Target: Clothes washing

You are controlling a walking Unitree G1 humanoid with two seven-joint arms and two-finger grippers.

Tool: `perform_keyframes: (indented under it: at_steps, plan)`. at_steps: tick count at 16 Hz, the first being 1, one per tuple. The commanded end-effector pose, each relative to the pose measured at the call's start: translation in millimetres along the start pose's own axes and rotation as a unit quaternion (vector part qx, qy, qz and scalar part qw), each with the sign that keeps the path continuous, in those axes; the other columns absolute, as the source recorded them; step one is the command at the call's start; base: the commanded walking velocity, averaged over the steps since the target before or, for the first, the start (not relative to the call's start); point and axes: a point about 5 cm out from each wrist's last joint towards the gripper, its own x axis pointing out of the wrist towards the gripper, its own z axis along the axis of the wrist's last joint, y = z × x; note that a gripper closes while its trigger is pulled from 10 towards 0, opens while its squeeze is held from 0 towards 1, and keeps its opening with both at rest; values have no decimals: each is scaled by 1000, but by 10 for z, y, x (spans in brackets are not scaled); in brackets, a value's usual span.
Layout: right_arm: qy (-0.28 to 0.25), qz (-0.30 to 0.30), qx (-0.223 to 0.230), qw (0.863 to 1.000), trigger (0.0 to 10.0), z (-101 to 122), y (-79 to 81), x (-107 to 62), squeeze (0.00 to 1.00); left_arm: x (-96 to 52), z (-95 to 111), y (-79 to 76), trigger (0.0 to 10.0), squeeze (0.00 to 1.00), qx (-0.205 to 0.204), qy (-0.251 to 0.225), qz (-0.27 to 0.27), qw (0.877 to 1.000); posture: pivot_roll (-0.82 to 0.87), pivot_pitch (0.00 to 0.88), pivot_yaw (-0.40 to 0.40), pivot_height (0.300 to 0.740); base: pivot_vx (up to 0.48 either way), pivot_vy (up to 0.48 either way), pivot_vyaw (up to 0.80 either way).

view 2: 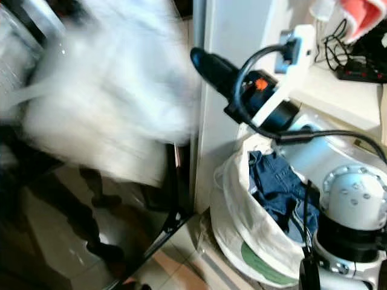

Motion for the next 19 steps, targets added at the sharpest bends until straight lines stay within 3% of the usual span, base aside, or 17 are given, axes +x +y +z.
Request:
perform_keyframes:
  at_steps: [1, 2, 3, 4, 5, 6, 7, 8, 10, 11, 12, 13, 14, 15, 16, 18, 19]
  plan:
    - [-1, 10, -14, 1000, 10000, -2, 42, -7, 0, 100, 540, 370, 0, 0, 117, -88, 100, 984, -43, 0, 31, 740, 0, 0, 0]
    - [-1, 9, -15, 1000, 10000, -4, 41, -7, 0, 108, 604, 417, 0, 0, 137, -96, 113, 979, -43, 0, 31, 740, 0, 0, 0]
    - [-2, 8, -19, 1000, 10000, -3, 42, -18, 0, 112, 688, 455, 0, 0, 194, -107, 132, 966, -43, 0, 31, 740, 0, 0, 0]
    - [-3, 7, -20, 1000, 10000, -5, 42, -22, 0, 114, 697, 464, 0, 0, 218, -112, 139, 960, -46, 0, 37, 740, 0, 0, 0]
    - [-4, 4, -24, 1000, 10000, -16, 43, -31, 0, 147, 622, 436, 0, 0, 273, -98, 134, 948, -46, 0, 37, 740, 0, 0, 0]
    - [-2, 1, -26, 1000, 10000, -30, 41, -32, 0, 199, 491, 384, 0, 0, 286, -74, 111, 949, -47, 0, 38, 740, 0, 0, 0]
    - [3, 0, -30, 1000, 10000, -55, 42, -27, 0, 255, 237, 279, 0, 0, 264, -16, 59, 963, -47, 0, 38, 740, 0, 0, 0]
    - [17, 1, -39, 999, 10000, -103, 51, -19, 0, 259, -151, 122, 0, 0, 243, 81, -9, 967, -48, 0, 39, 740, 0, 0, 0]
    - [41, 0, -51, 998, 10000, -178, 62, -13, 0, 173, -533, -17, 0, 0, 229, 171, -62, 956, -52, 0, 43, 740, 0, 0, 0]
    - [73, 5, -64, 995, 10000, -272, 88, -25, 0, 41, -829, -68, 7255, 0, 239, 259, -97, 931, -54, 0, 44, 740, 0, 0, 0]
    - [111, 18, -79, 991, 10000, -371, 127, -47, 0, -66, -992, -38, 10000, 0, 251, 318, -97, 909, -54, 0, 44, 740, 0, 0, 0]
    - [127, 26, -85, 988, 10000, -418, 151, -63, 0, -130, -1063, -12, 10000, 0, 248, 351, -102, 897, -59, 0, 50, 740, 0, 0, 0]
    - [144, 37, -91, 985, 10000, -475, 182, -87, 0, -228, -1140, 61, 10000, 0, 264, 399, -105, 872, -60, 0, 51, 740, 0, 0, 0]
    - [150, 39, -93, 984, 10000, -493, 185, -95, 0, -297, -1179, 106, 10000, 427, 280, 429, -121, 850, -60, 0, 51, 740, 0, 0, 0]
    - [157, 36, -97, 982, 10000, -515, 174, -106, 0, -379, -1198, 192, 10000, 1000, 289, 463, -130, 828, -60, 0, 50, 740, 0, 0, 0]
    - [166, 32, -103, 980, 10000, -536, 151, -120, 0, -453, -1180, 287, 10000, 1000, 300, 494, -151, 802, -54, 0, 44, 740, 0, 0, 0]
    - [169, 31, -105, 979, 10000, -548, 136, -121, 0, -475, -1159, 322, 10000, 1000, 288, 504, -160, 798, -51, 0, 41, 740, 0, 0, 0]
